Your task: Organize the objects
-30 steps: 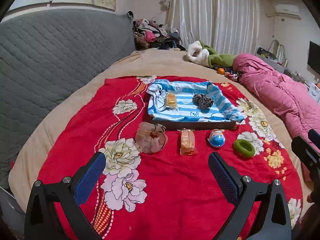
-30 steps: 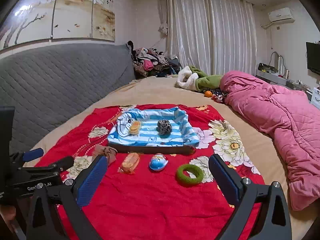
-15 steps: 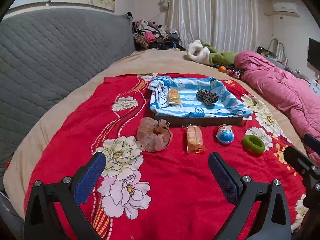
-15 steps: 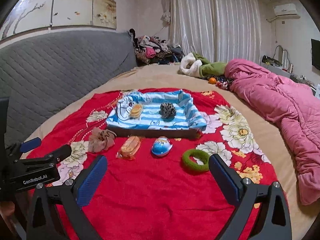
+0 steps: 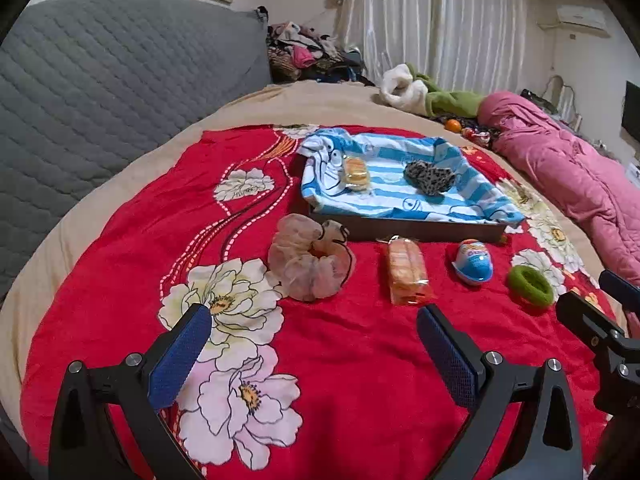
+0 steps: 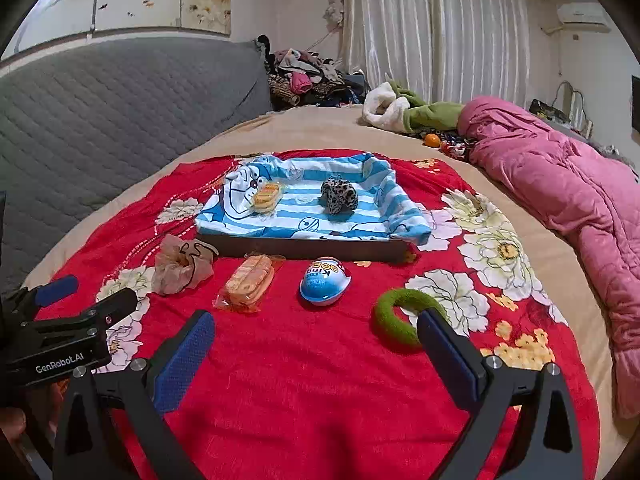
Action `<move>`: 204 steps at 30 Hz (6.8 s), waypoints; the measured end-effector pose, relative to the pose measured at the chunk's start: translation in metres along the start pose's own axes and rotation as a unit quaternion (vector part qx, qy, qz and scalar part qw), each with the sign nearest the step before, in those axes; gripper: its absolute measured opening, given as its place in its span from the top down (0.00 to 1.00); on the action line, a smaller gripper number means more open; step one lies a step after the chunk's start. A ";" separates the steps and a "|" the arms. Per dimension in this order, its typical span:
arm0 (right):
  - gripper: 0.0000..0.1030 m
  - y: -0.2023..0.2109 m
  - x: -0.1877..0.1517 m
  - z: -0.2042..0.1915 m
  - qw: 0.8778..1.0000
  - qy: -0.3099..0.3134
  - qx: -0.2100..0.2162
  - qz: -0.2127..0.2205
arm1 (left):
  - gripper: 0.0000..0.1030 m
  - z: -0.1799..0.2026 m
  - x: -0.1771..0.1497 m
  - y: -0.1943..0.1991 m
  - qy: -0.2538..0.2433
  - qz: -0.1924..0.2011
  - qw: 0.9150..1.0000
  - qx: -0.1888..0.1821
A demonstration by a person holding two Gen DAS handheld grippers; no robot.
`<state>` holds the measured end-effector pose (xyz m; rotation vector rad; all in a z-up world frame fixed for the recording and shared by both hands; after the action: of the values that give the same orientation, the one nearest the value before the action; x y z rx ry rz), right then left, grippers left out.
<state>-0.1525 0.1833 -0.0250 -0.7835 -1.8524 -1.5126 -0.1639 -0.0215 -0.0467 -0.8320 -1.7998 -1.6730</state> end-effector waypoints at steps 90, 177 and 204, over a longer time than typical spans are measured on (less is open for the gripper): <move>0.01 -0.141 0.011 0.000 0.995 0.003 -0.043 -0.086 | 0.01 -0.004 0.019 -0.121 -0.009 -0.039 0.999 -0.022; 0.51 -0.065 -0.009 -0.012 0.995 -0.023 0.035 -0.090 | 0.89 0.036 0.009 -0.035 -0.040 -0.023 0.996 -0.078; 0.51 0.026 0.020 -0.019 0.999 -0.012 0.049 -0.009 | 0.89 0.037 0.027 0.043 -0.058 0.028 0.997 -0.051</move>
<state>-0.1438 0.1706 0.0092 -0.7428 -1.9398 -1.4185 -0.1488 0.0196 -0.0011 -1.0351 -1.7614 -1.7238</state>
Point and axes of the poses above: each gripper's, at about its wrist camera, not at the fingertips, and y roughly against the way its jaws point, z to its right, x to its top, the point moved 8 cm from there along -y, roughly the way its jaws point, and after that the axes turned 10 degrees about -y, right-handed, at the moved point
